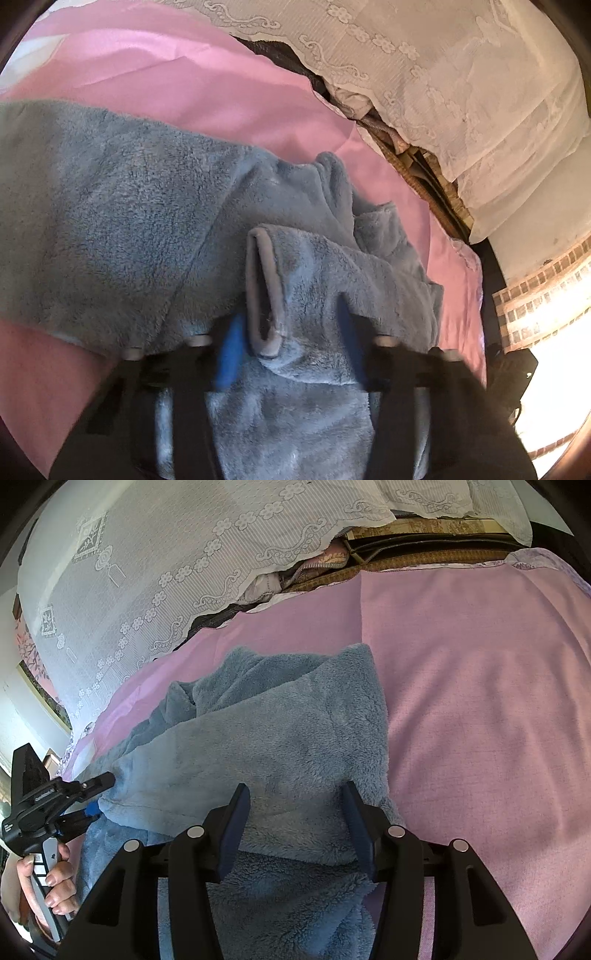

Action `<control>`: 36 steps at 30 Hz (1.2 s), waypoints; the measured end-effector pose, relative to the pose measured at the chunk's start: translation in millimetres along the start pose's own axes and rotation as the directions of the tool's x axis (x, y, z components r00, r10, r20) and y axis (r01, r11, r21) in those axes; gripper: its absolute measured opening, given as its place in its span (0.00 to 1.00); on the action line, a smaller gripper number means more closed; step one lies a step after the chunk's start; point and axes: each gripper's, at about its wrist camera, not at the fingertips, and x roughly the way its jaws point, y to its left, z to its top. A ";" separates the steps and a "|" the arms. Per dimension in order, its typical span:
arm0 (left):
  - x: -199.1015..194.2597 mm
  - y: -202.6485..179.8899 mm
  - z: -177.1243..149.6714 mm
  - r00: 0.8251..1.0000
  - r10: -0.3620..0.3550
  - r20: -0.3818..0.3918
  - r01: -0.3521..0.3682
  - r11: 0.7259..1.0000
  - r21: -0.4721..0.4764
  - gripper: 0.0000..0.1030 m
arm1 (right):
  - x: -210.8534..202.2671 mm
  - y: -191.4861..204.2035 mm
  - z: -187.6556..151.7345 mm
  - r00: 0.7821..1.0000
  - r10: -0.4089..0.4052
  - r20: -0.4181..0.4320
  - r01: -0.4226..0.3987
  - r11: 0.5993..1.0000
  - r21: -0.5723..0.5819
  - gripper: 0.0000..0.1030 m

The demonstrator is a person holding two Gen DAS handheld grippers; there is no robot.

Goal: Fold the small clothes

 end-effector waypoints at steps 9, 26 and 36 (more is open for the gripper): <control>3.5 12.3 -0.9 0.995 0.096 0.020 -0.096 0.995 0.021 0.10 | -3.8 0.2 1.8 1.000 0.006 0.002 -0.006 1.000 0.018 0.50; -6.4 12.0 -8.3 0.994 0.095 0.055 -0.097 0.994 0.040 0.16 | 7.4 -23.9 4.0 1.000 -0.017 0.008 0.016 0.993 0.117 0.61; -112.8 73.2 -16.0 0.970 0.146 0.196 -0.125 0.985 -0.117 0.44 | 5.6 -34.1 3.6 0.998 0.061 0.026 -0.065 0.985 0.162 0.68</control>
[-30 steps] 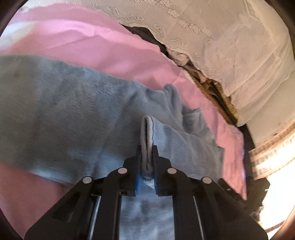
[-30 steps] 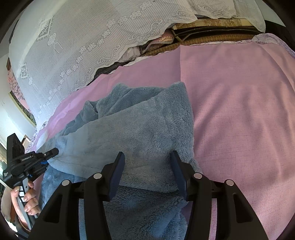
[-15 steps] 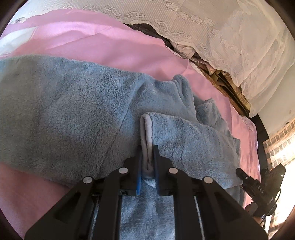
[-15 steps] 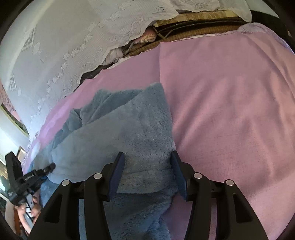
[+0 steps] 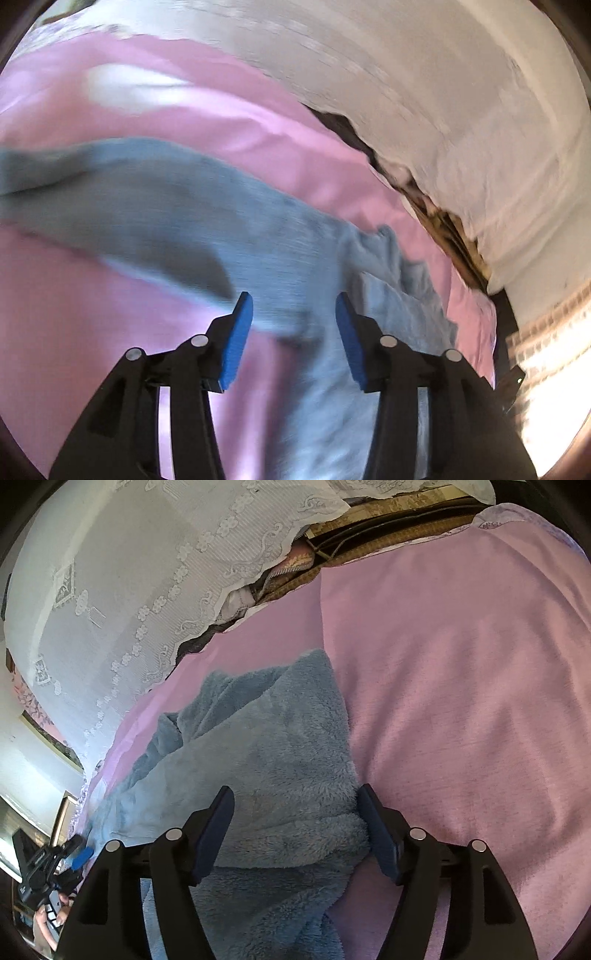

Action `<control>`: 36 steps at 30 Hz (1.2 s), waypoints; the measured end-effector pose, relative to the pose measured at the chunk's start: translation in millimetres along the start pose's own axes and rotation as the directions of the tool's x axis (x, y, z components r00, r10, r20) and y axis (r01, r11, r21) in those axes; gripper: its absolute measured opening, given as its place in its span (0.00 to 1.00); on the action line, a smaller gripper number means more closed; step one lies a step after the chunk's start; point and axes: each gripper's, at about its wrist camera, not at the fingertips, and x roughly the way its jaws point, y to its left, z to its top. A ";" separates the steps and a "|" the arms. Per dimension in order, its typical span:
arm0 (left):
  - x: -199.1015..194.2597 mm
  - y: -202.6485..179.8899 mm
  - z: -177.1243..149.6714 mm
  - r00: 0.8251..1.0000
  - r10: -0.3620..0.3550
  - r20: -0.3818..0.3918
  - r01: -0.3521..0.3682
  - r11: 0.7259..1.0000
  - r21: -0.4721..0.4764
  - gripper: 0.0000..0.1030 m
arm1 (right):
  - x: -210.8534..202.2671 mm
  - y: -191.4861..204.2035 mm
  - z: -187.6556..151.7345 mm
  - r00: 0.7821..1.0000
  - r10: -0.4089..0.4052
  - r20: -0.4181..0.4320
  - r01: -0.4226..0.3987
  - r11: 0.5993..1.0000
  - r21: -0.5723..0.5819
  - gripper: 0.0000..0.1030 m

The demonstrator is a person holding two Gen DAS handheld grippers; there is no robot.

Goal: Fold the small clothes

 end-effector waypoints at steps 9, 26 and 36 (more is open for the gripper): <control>-38.1 125.8 14.6 0.995 0.043 0.094 -0.009 0.941 -0.339 0.39 | -49.8 -22.0 -9.3 0.979 0.035 0.201 -0.065 0.987 0.145 0.60; -44.7 169.4 67.2 0.958 0.175 0.228 -0.065 0.905 -0.420 0.29 | -42.9 -25.4 -29.3 0.997 0.006 0.083 -0.016 0.992 0.128 0.67; -49.2 169.3 55.5 0.968 0.134 0.214 -0.033 0.908 -0.418 0.17 | -42.8 -25.2 -30.8 0.997 0.004 0.081 -0.014 0.992 0.123 0.68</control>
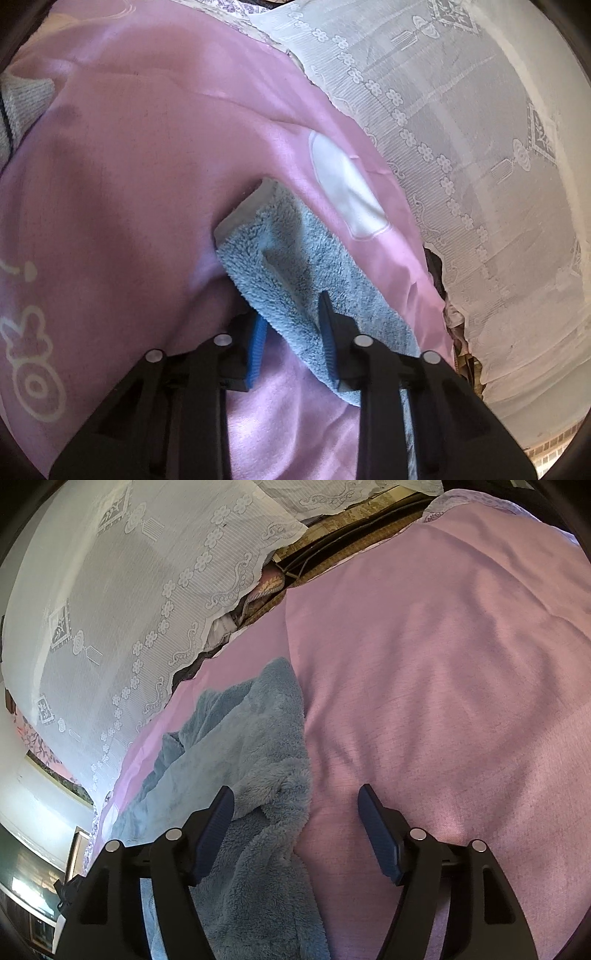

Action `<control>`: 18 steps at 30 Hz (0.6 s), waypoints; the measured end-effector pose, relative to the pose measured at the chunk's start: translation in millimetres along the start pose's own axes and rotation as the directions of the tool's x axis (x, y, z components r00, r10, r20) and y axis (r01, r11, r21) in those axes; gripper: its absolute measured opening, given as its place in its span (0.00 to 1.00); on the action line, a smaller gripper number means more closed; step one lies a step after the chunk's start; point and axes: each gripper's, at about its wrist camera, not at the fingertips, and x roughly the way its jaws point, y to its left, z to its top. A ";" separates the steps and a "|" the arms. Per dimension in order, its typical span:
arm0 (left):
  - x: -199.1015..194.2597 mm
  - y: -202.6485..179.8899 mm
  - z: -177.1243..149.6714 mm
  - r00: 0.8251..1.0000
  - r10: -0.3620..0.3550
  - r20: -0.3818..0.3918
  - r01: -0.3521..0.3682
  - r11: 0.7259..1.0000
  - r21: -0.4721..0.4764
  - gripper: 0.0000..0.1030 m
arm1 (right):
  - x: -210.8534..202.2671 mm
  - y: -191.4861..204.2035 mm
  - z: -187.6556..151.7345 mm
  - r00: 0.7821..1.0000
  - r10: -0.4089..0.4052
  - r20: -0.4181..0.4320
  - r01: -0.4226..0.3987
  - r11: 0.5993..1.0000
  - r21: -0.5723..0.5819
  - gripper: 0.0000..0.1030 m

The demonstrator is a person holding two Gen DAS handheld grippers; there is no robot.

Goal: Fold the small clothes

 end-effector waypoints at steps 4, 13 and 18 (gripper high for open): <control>0.2 -2.6 -0.2 1.000 0.004 0.003 -0.004 1.000 0.024 0.10 | 3.5 2.2 0.4 1.000 0.003 -0.009 -0.003 1.000 -0.014 0.75; -29.9 -63.9 -27.6 0.993 0.014 0.120 -0.050 0.951 0.306 0.08 | 9.1 8.9 0.4 0.999 0.021 -0.036 -0.024 0.998 -0.063 0.90; -37.9 -110.3 -62.8 0.991 -0.012 0.132 -0.053 0.877 0.478 0.08 | 9.3 9.3 0.8 0.999 0.028 -0.039 -0.030 0.997 -0.068 0.93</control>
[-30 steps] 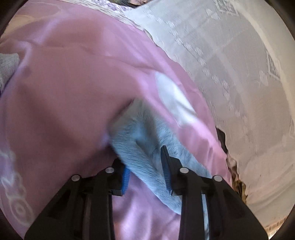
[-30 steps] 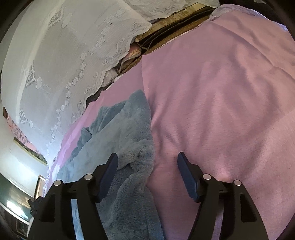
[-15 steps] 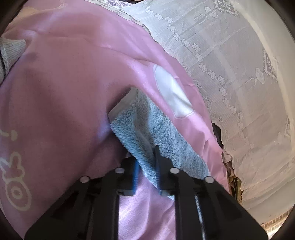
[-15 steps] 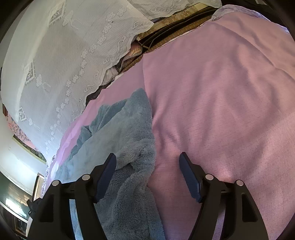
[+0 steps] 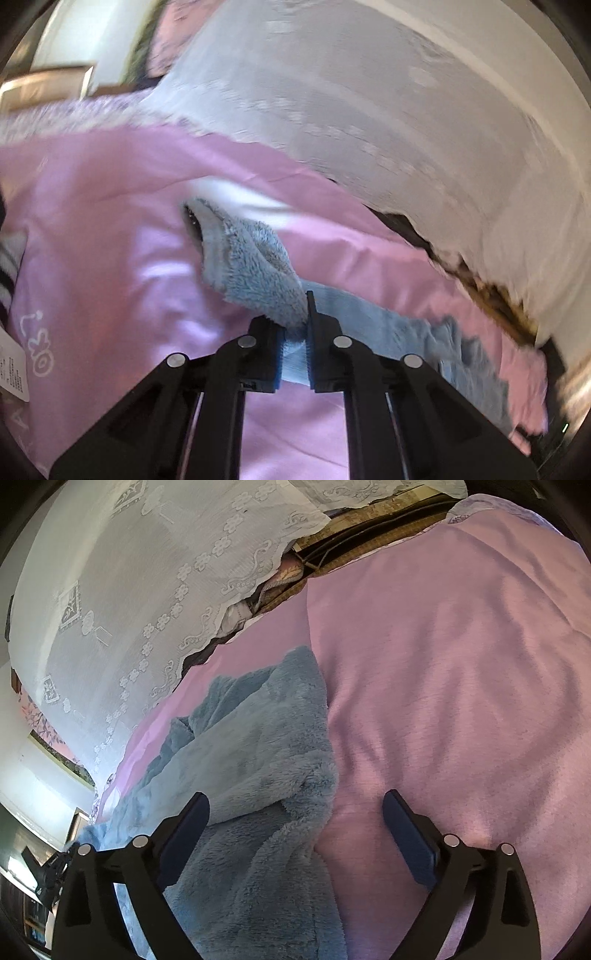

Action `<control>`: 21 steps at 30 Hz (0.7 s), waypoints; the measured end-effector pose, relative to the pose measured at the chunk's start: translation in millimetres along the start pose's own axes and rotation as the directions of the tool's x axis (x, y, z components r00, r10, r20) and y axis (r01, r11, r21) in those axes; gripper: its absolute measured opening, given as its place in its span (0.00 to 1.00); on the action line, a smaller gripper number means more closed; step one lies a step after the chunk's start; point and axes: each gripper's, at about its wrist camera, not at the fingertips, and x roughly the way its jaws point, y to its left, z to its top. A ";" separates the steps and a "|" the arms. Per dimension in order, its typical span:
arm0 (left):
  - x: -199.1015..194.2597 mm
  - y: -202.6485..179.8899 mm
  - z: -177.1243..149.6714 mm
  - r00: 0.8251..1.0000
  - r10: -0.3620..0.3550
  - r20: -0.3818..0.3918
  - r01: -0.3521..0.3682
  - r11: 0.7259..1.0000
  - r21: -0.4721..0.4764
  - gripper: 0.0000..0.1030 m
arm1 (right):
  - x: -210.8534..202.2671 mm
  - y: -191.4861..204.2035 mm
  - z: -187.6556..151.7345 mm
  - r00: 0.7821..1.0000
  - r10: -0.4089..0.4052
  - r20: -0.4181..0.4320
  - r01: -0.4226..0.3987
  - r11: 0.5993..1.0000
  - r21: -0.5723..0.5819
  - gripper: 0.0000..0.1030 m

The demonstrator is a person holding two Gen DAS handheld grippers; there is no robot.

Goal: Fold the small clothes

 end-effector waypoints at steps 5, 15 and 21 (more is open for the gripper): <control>3.0 -45.3 -10.1 0.999 -0.046 -0.030 0.048 0.994 0.098 0.08 | 0.4 -0.1 -0.3 1.000 0.001 -0.001 -0.001 1.000 -0.001 0.94; 24.1 -128.0 -22.6 0.987 -0.110 -0.114 0.129 0.976 0.175 0.08 | 1.7 3.2 -1.7 1.000 -0.005 -0.010 0.005 1.000 -0.015 0.97; 22.0 -186.4 -37.4 0.977 -0.165 -0.133 0.193 0.952 0.239 0.08 | 4.9 5.6 -1.4 0.999 -0.026 -0.021 0.026 0.999 -0.028 0.97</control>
